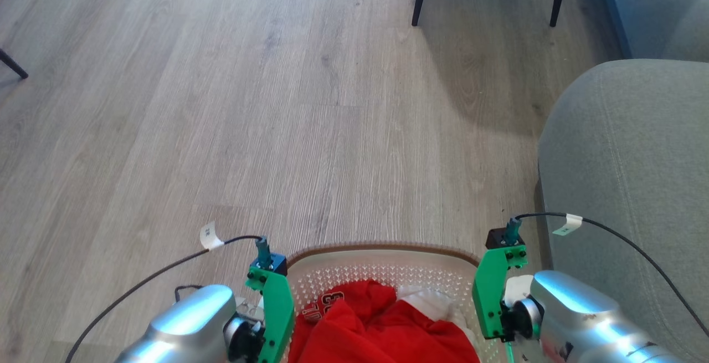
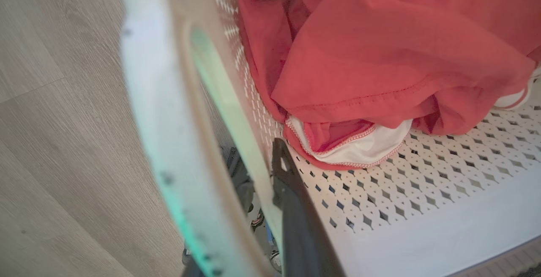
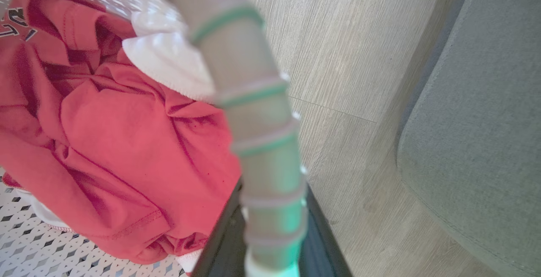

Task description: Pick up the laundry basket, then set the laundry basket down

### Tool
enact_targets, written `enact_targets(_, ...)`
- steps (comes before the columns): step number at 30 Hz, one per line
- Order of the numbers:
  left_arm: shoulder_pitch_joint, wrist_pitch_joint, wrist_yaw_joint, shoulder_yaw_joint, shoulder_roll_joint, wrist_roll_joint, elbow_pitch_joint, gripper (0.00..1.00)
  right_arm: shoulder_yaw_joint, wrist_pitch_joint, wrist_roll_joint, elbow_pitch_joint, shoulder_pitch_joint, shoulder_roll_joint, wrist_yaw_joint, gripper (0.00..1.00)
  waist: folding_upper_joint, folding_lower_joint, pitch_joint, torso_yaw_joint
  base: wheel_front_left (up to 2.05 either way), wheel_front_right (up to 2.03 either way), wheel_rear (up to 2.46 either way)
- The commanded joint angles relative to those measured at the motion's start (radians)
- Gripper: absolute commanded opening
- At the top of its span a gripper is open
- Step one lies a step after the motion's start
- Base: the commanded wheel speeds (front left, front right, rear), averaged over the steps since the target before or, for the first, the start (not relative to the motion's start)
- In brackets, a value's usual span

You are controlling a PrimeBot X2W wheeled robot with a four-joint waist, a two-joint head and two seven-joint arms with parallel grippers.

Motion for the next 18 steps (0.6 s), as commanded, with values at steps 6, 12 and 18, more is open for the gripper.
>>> enact_targets(6,-0.042,0.004,-0.018,0.003,-0.016,0.017,-0.056,0.0,0.042,-0.012,0.019,-0.063,-0.051,0.038,0.025,0.0,-0.0001,0.0002,-0.006,-0.012,0.0,0.0,0.0)
enact_targets(12,-0.045,-0.004,-0.018,0.003,-0.019,0.015,-0.045,0.0,0.063,-0.02,0.037,-0.057,-0.057,0.032,0.025,0.0,-0.0001,0.0002,-0.005,-0.022,0.0,0.0,0.0)
enact_targets(18,-0.05,-0.007,-0.018,0.003,-0.025,0.013,-0.037,0.0,0.078,-0.03,0.054,-0.051,-0.068,0.03,0.025,0.0,-0.0001,0.0002,-0.002,-0.026,0.0,0.0,0.0)
